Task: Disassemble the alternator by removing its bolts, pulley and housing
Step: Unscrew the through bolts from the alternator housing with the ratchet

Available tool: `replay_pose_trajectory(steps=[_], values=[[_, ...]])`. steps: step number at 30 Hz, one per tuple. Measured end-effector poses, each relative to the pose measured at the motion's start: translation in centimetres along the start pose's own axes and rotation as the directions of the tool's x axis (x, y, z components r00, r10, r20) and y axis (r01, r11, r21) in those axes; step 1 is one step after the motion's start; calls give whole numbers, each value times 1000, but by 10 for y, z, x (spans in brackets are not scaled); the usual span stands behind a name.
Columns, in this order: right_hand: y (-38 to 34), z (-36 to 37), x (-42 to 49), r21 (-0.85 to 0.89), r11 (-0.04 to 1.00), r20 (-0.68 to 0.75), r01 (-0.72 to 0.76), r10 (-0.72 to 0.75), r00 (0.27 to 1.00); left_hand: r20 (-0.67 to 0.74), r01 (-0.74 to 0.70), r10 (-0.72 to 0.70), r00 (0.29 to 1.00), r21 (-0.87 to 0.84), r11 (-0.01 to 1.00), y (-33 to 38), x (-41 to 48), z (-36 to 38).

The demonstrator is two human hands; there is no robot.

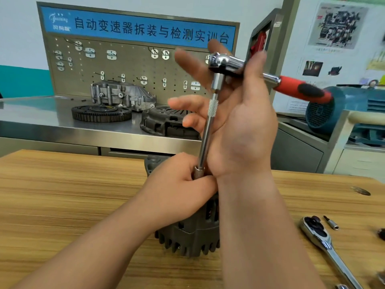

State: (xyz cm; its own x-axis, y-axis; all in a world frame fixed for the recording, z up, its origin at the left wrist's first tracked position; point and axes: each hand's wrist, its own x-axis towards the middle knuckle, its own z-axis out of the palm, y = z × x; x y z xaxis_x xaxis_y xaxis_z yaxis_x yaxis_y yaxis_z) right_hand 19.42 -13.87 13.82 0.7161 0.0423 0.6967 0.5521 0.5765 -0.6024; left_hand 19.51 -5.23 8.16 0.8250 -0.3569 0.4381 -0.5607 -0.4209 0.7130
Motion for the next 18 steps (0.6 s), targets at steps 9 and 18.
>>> replay_pose_trajectory(steps=[9,18], values=[[-3,12,-3,-235,939,107,250,-231,967,-47,25,-28,998,-63,998,0,-1,1],[1,5,-3,-80,990,1,120,-120,993,-31,7,-7,1000,12,1000,1,1,2]])
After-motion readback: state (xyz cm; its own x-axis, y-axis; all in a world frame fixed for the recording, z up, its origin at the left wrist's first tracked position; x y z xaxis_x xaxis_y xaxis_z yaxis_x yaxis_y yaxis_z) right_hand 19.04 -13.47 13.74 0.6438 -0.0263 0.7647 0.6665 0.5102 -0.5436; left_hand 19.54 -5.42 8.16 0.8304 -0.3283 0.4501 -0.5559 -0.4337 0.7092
